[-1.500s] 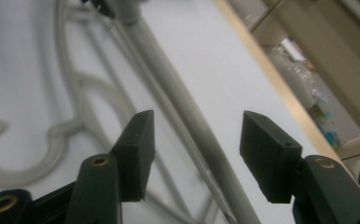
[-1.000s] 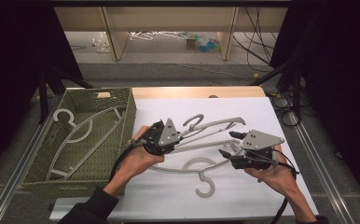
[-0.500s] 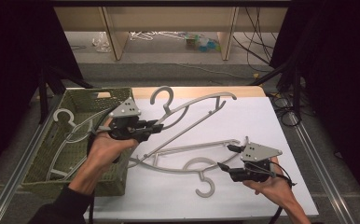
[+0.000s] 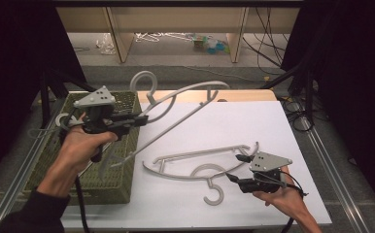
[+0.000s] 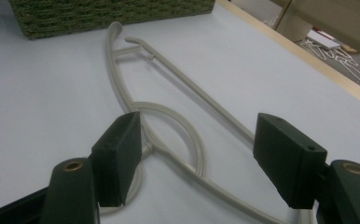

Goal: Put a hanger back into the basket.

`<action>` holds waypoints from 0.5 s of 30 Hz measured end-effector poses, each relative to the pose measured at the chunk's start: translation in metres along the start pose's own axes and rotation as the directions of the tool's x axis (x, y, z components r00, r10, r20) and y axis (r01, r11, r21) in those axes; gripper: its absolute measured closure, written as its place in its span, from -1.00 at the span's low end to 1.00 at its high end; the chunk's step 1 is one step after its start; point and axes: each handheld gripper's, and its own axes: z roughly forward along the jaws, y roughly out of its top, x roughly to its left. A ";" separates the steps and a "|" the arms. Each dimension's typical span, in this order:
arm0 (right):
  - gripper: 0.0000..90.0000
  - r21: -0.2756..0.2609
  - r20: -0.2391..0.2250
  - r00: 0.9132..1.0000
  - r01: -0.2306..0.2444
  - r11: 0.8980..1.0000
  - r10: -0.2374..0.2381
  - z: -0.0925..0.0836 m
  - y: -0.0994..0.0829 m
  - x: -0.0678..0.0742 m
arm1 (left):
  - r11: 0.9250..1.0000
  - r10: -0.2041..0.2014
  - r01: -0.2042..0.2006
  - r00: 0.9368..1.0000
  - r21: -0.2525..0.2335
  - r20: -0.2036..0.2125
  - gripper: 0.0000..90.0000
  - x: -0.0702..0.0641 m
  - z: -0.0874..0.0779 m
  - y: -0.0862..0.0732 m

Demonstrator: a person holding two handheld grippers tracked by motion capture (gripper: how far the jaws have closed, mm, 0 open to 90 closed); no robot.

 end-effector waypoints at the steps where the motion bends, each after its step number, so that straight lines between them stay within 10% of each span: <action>1: -0.26 0.009 -0.005 1.000 -0.003 1.000 0.003 0.000 0.000 0.000 | 1.000 -0.008 0.008 1.000 -0.004 -0.010 0.75 0.005 -0.003 -0.001; 15: -0.27 0.001 0.007 1.000 -0.002 1.000 0.002 -0.002 -0.003 -0.001 | 0.998 -0.065 0.062 0.982 -0.025 -0.179 0.75 0.071 -0.043 -0.027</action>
